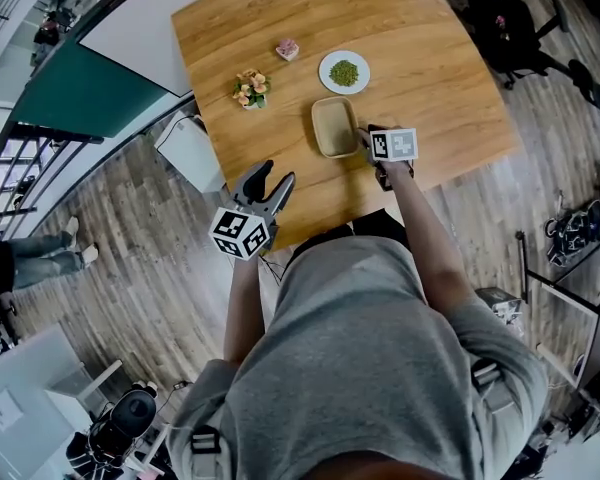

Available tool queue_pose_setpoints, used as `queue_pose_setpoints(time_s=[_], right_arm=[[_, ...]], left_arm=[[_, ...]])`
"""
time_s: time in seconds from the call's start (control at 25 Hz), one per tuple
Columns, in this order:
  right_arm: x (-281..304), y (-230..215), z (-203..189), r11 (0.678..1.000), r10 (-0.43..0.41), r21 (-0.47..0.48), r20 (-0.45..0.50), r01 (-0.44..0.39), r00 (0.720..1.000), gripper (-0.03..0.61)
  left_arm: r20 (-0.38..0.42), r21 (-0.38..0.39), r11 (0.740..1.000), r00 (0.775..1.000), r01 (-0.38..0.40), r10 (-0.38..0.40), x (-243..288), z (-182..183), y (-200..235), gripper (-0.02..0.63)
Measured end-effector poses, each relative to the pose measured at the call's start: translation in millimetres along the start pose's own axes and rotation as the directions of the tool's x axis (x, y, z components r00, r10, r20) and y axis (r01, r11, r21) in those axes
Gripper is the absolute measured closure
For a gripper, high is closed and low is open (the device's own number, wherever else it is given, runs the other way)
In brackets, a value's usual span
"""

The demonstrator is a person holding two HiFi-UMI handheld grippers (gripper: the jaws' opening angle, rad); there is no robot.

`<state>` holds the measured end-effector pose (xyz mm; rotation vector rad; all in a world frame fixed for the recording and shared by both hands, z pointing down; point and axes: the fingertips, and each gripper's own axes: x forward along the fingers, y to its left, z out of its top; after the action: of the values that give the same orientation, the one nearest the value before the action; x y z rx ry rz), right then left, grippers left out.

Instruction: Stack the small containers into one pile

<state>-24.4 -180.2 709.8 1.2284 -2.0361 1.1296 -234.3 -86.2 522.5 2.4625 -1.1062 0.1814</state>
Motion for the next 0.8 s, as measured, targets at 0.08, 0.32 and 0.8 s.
queue_pose_setpoints(time_s=[0.08, 0.32, 0.8], right_arm=[[-8, 0, -2, 0.999, 0.008, -0.035, 0.022, -0.007, 1.0, 0.448], [-38, 4, -4, 0.986, 0.059, -0.162, 0.101, -0.042, 0.993, 0.569], [-106, 5, -9, 0.925, 0.136, -0.378, 0.234, -0.039, 0.963, 0.572]], left_arm=[[0.003, -0.001, 1.0, 1.0, 0.005, -0.005, 0, -1, -4, 0.374], [0.015, 0.009, 1.0, 1.0, 0.007, -0.007, 1, 0, -14, 0.407], [-0.008, 0.032, 0.998, 0.998, 0.061, -0.061, 2, -7, -35, 0.588]])
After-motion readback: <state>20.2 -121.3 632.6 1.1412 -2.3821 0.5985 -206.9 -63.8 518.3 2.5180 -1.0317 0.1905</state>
